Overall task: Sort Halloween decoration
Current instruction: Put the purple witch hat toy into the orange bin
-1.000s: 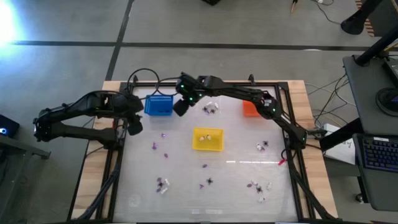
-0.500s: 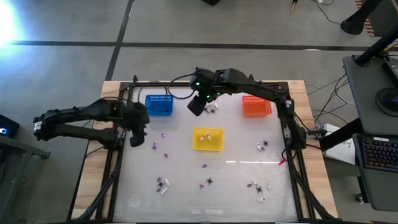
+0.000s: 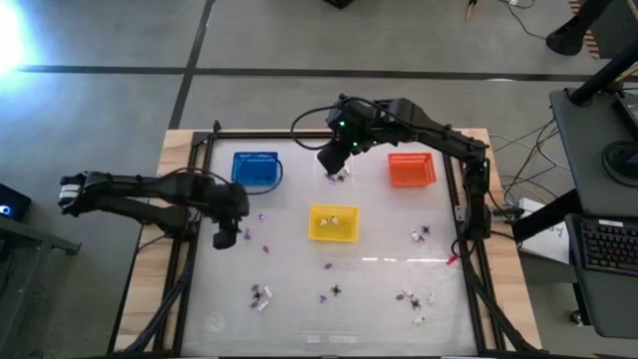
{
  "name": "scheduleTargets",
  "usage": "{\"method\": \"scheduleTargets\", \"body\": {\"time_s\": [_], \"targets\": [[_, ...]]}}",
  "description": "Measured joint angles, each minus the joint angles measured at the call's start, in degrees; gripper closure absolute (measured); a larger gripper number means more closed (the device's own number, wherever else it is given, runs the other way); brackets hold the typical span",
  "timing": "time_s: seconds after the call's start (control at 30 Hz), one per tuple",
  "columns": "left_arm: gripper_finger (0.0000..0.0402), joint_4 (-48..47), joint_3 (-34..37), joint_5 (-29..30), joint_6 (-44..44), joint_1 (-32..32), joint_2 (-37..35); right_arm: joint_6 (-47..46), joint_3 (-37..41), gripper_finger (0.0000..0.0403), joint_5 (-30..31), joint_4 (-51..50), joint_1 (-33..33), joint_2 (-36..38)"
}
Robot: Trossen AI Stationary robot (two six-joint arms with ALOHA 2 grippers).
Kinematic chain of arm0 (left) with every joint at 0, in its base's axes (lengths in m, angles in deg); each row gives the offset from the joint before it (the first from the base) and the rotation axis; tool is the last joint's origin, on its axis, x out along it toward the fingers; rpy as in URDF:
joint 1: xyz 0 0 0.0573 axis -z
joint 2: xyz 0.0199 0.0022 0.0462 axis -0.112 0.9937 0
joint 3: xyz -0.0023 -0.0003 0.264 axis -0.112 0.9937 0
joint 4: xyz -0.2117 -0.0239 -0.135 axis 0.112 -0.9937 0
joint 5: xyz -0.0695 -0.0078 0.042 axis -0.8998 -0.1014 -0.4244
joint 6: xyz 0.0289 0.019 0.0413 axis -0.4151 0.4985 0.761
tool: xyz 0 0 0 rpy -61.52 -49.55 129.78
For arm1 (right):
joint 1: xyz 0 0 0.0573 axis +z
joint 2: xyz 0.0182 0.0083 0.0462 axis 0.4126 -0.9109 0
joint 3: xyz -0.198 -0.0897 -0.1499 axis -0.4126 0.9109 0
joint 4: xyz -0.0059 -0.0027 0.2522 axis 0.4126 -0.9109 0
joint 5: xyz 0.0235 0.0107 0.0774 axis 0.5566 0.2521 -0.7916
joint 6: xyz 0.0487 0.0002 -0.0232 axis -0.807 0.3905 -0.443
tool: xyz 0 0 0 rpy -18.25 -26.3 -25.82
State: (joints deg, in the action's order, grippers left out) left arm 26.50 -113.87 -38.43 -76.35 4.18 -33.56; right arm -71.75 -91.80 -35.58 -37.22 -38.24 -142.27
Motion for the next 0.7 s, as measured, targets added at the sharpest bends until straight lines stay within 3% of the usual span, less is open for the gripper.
{"method": "scheduleTargets", "body": {"time_s": [0.33,0.7], "targets": [[0.0237,4.2,-0.1,-1.2,-1.1,6.2,6.8,-0.9,0.1,0.0284,-0.2,-0.9,0.6,-0.3],[0.0237,11.1,-0.5,-1.1,-2.1,8.2,14.4,-1.1,0.1,0.0284,-0.4,-0.9,2.2,-0.3]]}}
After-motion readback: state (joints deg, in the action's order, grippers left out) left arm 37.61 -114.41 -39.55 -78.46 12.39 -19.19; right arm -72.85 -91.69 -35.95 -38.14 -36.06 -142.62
